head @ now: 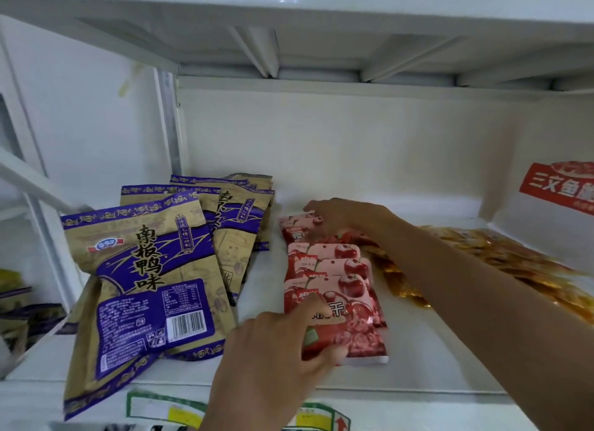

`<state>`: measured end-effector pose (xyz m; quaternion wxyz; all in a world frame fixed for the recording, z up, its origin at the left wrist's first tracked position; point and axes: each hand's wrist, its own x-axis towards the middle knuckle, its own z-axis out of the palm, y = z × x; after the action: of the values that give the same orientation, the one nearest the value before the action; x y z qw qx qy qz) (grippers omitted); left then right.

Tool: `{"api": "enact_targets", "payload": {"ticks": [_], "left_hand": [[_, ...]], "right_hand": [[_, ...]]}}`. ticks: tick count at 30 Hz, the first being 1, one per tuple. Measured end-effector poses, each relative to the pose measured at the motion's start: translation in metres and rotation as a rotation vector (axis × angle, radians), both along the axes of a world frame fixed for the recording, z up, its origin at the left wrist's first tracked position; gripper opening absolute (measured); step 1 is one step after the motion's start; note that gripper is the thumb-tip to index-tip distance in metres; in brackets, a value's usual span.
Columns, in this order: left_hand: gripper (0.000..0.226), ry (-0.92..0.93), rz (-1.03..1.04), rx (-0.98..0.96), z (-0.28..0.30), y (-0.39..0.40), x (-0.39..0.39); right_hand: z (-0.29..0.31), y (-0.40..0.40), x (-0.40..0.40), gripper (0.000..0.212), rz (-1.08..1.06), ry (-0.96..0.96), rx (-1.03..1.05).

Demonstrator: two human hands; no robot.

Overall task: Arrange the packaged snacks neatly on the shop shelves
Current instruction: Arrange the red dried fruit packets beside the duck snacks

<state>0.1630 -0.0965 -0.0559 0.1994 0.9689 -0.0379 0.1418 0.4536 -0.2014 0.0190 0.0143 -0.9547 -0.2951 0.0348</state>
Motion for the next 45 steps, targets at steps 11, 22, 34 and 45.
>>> {"api": "enact_targets", "payload": {"ticks": [11, 22, 34, 45], "left_hand": [[0.051, -0.064, -0.004, 0.026, -0.002, 0.001, -0.003], [0.038, -0.04, -0.03, -0.116, 0.0, 0.004, 0.003], [0.016, 0.025, -0.175, -1.091, 0.017, 0.008, -0.018], [0.036, 0.114, -0.246, -1.01, 0.007, 0.019, -0.015]], "right_hand": [[0.044, -0.018, -0.006, 0.024, 0.115, -0.232, 0.235], [0.083, -0.103, -0.145, 0.016, 0.056, -0.002, 0.846], [-0.023, -0.105, -0.239, 0.04, 0.051, 0.527, 1.193], [-0.069, -0.12, -0.25, 0.018, -0.041, 0.461, 1.314]]}}
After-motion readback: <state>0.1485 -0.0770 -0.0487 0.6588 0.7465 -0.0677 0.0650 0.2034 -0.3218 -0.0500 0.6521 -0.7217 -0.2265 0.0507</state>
